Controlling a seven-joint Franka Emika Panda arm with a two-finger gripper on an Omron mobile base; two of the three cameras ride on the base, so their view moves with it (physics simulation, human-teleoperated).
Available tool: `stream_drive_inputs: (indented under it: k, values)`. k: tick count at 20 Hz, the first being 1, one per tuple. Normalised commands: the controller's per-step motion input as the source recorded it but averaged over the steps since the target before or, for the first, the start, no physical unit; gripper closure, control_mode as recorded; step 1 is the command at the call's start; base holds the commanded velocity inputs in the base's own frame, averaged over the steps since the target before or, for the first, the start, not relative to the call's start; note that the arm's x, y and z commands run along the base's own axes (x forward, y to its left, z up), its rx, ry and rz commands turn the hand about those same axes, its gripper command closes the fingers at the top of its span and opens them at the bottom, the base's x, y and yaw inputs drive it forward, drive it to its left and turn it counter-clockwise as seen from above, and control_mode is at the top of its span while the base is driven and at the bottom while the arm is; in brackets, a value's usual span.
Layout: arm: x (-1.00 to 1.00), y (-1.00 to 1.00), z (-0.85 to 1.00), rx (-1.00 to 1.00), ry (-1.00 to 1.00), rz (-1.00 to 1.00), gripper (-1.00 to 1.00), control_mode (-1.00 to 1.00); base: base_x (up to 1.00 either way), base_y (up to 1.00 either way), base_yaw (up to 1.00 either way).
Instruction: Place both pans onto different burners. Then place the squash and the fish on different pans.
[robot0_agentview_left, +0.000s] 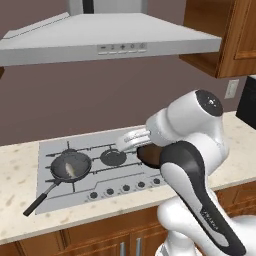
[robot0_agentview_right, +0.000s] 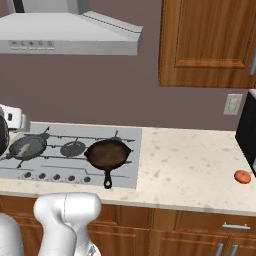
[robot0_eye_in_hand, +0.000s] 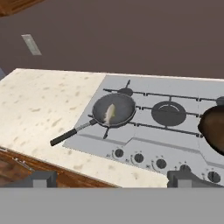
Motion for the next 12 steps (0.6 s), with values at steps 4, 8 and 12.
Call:
stream_drive_inputs:
  k: [4,8,12]
  values:
    - [-0.37,-0.59,0.06,-0.04,0.11,0.0,-1.0,-1.0,0.0,0.0,0.0]
    - [-0.14,-0.21,0.0,-0.01,0.02,0.0,-1.0,1.0,-0.07,-0.11,0.0]
    - [0.0,0.0,0.0,0.0,0.0,0.0,-1.0,1.0,-0.1,-0.16,-0.03]
